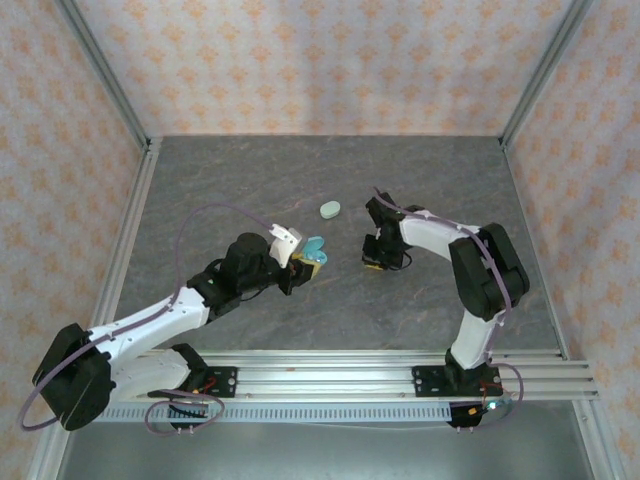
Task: Insert wireless bluetooth earbuds into charging case
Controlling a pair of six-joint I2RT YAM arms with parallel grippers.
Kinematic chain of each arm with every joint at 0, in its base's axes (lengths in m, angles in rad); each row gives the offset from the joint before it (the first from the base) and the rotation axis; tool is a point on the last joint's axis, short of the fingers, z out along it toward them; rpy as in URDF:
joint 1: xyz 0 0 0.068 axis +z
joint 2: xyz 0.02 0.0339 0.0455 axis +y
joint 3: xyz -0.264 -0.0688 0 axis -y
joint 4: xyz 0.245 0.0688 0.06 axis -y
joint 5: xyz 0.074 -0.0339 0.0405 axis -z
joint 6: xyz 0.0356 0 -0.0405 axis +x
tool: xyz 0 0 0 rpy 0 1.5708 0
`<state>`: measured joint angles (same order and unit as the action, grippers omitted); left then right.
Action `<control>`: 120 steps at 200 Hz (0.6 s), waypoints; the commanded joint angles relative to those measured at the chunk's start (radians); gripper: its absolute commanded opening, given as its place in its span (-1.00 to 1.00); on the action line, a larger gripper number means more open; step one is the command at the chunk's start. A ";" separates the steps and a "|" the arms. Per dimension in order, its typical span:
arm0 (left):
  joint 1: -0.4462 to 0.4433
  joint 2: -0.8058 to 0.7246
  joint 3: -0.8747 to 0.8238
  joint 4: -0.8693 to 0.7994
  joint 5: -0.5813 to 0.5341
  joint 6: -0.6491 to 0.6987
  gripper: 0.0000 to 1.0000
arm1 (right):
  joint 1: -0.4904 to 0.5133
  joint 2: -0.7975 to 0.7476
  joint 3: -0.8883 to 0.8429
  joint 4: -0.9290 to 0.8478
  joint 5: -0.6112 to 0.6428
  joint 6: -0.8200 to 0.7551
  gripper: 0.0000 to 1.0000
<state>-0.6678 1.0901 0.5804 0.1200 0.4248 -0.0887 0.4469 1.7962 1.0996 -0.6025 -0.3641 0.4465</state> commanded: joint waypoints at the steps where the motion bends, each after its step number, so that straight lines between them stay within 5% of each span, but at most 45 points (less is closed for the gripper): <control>1: -0.007 0.011 0.031 0.020 -0.014 0.012 -0.84 | -0.015 0.002 0.034 -0.066 0.057 -0.042 -0.73; 120: -0.007 0.049 0.062 -0.003 -0.011 0.023 -0.84 | -0.033 0.100 0.246 -0.172 0.105 -0.113 -0.73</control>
<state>-0.6678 1.1381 0.6052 0.1188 0.4255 -0.0845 0.4191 1.8908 1.3148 -0.7120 -0.2836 0.3592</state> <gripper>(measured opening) 0.252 0.135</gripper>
